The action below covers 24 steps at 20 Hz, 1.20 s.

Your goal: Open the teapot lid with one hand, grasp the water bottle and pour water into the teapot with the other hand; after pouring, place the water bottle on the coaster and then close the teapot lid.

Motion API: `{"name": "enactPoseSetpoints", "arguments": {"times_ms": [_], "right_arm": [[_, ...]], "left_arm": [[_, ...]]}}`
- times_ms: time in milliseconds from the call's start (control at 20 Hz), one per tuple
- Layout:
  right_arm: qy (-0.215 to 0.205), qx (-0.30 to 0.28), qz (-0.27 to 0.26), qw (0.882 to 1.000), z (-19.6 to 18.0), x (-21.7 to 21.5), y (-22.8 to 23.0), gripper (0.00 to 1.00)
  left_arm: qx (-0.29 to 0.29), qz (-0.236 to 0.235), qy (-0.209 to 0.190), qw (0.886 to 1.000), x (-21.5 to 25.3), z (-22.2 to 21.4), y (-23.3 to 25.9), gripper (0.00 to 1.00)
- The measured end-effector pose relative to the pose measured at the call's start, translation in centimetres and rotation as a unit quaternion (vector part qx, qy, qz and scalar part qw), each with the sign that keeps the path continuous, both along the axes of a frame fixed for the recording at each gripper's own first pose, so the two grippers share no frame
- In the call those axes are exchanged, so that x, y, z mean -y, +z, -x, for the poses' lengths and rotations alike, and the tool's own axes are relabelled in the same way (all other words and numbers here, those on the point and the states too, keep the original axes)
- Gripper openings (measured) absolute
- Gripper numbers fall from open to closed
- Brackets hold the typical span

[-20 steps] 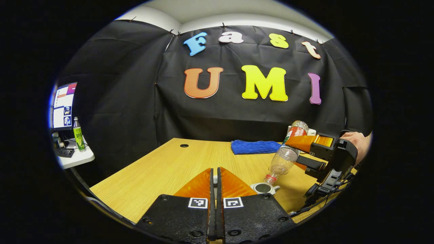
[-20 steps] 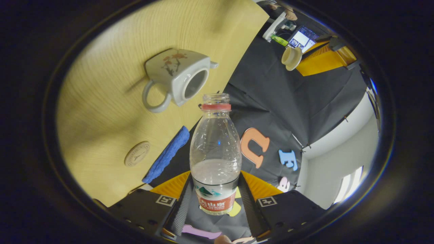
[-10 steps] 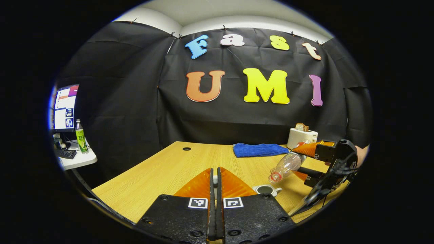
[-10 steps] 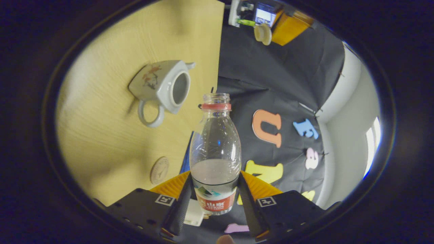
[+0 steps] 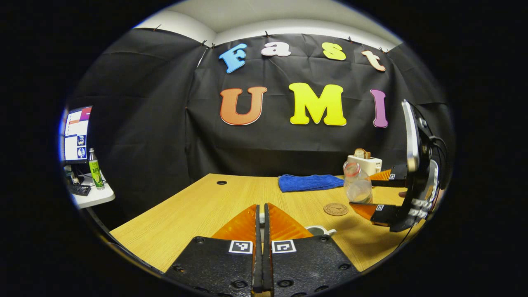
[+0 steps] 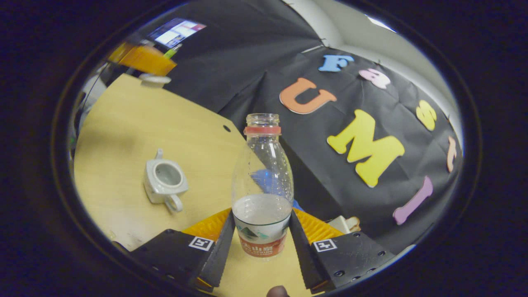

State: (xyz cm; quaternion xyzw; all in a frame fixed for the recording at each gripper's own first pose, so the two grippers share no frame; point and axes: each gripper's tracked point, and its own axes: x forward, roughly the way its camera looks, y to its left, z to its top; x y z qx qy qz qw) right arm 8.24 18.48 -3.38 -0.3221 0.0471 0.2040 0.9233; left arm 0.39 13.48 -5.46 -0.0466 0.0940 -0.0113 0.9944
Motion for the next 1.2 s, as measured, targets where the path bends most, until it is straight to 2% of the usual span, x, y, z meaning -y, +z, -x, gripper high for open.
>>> {"name": "enactPoseSetpoints", "arguments": {"times_ms": [200, 500, 600, 850, 1200], "right_arm": [[-0.029, -0.046, -0.151, 0.987, -1.4, 1.5, 1.7, 0.74], [-0.052, -0.085, -0.279, 0.955, -5.7, 2.0, 1.8, 0.72], [-0.062, -0.093, -0.286, 0.952, -7.4, 2.2, 0.9, 0.72], [-0.072, -0.089, -0.279, 0.953, -11.0, 1.7, -1.0, 0.73], [-0.072, -0.103, -0.288, 0.950, -13.1, 1.0, -3.3, 0.73]], "left_arm": [[0.001, -0.002, -0.008, 1.000, 0.8, -0.2, 0.0, 0.03], [-0.003, -0.012, -0.014, 1.000, 1.9, -0.3, -0.4, 0.03], [-0.003, -0.017, -0.013, 1.000, 1.8, -0.4, -0.5, 0.03], [-0.002, -0.019, -0.003, 1.000, 1.1, -0.6, -0.8, 0.03], [-0.015, -0.028, 0.002, 0.999, 0.7, -0.9, -2.0, 0.04]]}}
